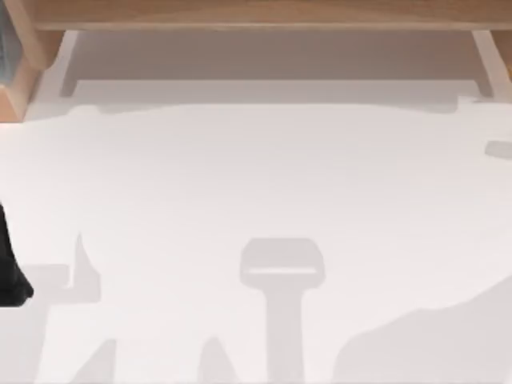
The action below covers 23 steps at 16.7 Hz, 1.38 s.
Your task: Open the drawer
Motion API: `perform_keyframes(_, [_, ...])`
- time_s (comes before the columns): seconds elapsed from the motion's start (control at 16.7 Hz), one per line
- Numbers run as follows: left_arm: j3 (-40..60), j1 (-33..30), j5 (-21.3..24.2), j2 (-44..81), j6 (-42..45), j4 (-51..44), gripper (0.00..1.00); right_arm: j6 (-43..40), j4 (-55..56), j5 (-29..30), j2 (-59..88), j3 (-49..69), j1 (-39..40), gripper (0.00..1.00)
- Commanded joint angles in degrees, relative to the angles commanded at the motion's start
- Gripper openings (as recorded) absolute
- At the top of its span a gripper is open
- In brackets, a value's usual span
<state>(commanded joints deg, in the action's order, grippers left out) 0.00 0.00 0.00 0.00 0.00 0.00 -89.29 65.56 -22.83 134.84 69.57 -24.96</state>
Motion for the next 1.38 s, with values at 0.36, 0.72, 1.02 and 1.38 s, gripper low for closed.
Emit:
perform_keyframes(0.36, [0.0, 0.0, 0.0, 0.0, 0.0, 0.0, 1.00, 0.0, 0.0, 0.0, 0.0, 0.0, 0.0, 0.02])
perform_keyframes(0.72, [0.0, 0.0, 0.0, 0.0, 0.0, 0.0, 1.00, 0.0, 0.0, 0.0, 0.0, 0.0, 0.0, 0.00])
perform_keyframes(1.02, [0.0, 0.0, 0.0, 0.0, 0.0, 0.0, 1.00, 0.1, 0.4, -0.2, -0.4, -0.9, -0.4, 0.00])
perform_keyframes(1.38, [0.0, 0.0, 0.0, 0.0, 0.0, 0.0, 1.00, 0.2, 6.2, -2.7, -5.1, -11.6, -2.9, 0.00])
